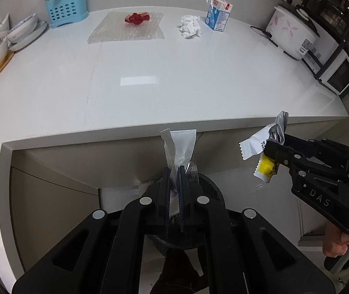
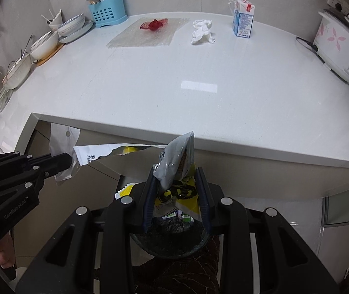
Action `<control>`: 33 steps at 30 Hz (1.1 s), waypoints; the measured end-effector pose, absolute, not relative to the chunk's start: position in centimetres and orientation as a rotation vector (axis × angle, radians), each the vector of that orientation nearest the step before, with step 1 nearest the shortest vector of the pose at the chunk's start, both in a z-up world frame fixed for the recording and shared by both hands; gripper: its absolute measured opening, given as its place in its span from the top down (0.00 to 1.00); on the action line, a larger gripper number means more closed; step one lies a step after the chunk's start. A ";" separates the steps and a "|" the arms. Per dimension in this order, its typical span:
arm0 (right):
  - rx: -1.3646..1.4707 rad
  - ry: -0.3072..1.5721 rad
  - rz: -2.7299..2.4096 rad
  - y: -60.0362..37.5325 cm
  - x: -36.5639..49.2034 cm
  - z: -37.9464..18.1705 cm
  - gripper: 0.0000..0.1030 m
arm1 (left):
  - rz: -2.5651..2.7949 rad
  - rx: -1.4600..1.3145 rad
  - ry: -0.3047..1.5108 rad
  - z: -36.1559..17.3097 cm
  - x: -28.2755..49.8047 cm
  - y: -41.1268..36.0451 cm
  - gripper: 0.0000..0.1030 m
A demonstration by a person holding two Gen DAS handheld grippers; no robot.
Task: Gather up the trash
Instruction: 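Carry the yellow wrapper and clear bag with both grippers over the trash bin, then open the right gripper over the bin while the left gripper releases the clear bag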
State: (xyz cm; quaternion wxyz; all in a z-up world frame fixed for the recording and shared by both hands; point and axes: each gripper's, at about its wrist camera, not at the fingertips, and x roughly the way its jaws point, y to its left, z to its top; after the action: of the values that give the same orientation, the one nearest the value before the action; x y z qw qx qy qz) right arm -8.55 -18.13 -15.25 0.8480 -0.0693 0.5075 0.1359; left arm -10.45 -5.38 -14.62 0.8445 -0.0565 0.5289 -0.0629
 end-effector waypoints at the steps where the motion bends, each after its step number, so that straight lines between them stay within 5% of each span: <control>1: -0.152 1.073 0.287 -18.0 -8.6 -15.6 0.71 | -0.136 -0.120 1.116 -15.0 -10.5 -5.4 0.95; 33: -0.126 1.270 0.318 -18.1 -8.7 -28.1 0.71 | -0.115 -0.138 1.229 -26.6 -10.9 -5.1 0.95</control>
State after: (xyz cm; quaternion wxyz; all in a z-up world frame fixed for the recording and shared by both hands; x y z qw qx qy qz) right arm -8.68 -18.13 -28.10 0.7914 -0.0585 0.5904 0.1476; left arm -10.93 -5.07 -26.65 0.8134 -0.0645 0.5756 -0.0540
